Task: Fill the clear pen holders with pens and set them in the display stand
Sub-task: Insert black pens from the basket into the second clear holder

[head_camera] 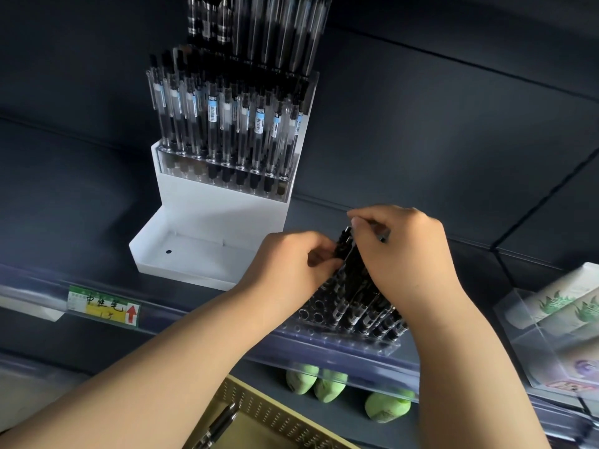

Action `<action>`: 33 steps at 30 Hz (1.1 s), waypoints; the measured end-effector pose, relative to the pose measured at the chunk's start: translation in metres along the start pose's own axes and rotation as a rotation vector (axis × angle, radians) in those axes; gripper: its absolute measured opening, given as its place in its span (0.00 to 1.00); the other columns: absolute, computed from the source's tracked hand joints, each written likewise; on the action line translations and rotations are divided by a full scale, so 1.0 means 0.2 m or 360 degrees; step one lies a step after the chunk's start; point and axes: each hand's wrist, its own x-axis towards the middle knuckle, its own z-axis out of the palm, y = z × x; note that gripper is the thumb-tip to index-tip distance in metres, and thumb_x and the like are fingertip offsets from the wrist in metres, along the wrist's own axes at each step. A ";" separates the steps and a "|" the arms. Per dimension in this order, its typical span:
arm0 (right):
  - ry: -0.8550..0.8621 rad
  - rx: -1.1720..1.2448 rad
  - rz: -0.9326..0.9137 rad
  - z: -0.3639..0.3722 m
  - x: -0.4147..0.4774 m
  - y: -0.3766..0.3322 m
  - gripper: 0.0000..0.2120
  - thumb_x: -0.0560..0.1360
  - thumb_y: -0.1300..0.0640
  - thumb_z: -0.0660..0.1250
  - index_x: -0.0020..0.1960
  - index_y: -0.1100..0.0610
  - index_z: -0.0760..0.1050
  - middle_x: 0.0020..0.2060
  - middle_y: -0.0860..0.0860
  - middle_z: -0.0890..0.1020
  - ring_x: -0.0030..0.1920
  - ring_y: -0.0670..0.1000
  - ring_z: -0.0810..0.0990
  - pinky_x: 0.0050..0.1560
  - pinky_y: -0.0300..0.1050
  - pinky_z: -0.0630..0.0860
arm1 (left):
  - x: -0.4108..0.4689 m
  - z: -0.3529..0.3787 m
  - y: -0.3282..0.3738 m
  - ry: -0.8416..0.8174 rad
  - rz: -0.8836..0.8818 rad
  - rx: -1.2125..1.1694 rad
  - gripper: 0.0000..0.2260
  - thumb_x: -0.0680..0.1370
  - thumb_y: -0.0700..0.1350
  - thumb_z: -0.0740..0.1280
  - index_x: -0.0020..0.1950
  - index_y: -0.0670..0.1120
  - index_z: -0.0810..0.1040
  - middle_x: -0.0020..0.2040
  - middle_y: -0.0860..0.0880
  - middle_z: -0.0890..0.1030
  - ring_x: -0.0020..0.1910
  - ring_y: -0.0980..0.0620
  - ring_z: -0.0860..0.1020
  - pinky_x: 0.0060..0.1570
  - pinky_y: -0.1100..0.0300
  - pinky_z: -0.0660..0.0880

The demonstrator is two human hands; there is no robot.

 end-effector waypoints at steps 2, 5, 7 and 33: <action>-0.0011 0.0001 -0.0002 0.00 0.00 0.00 0.08 0.74 0.58 0.66 0.48 0.51 0.83 0.41 0.46 0.84 0.49 0.52 0.78 0.53 0.50 0.74 | 0.01 -0.01 0.00 -0.0029 -0.0008 0.0002 0.06 0.70 0.45 0.74 0.46 0.49 0.83 0.33 0.63 0.76 0.36 0.67 0.77 0.39 0.78 0.71; -0.0021 -0.0011 -0.0015 0.00 0.00 0.00 0.08 0.74 0.58 0.66 0.48 0.51 0.83 0.41 0.46 0.84 0.49 0.52 0.79 0.53 0.50 0.74 | 0.00 0.00 0.00 -0.0041 -0.0018 -0.0009 0.06 0.70 0.45 0.74 0.47 0.49 0.83 0.33 0.63 0.76 0.36 0.69 0.76 0.39 0.79 0.70; -0.0013 -0.0018 -0.0027 0.00 -0.01 0.00 0.08 0.74 0.58 0.66 0.48 0.51 0.83 0.41 0.46 0.84 0.49 0.52 0.79 0.53 0.49 0.74 | 0.00 0.00 0.00 -0.0036 -0.0016 -0.0014 0.06 0.71 0.44 0.74 0.47 0.48 0.82 0.33 0.63 0.75 0.36 0.70 0.76 0.38 0.79 0.69; 0.0071 -0.0166 -0.0418 0.13 -0.77 0.02 0.07 0.72 0.61 0.66 0.45 0.58 0.82 0.38 0.50 0.84 0.40 0.56 0.78 0.39 0.52 0.75 | -0.54 -0.15 -0.10 -0.0341 0.0085 0.0426 0.12 0.75 0.43 0.68 0.59 0.48 0.78 0.52 0.52 0.79 0.48 0.54 0.76 0.47 0.66 0.71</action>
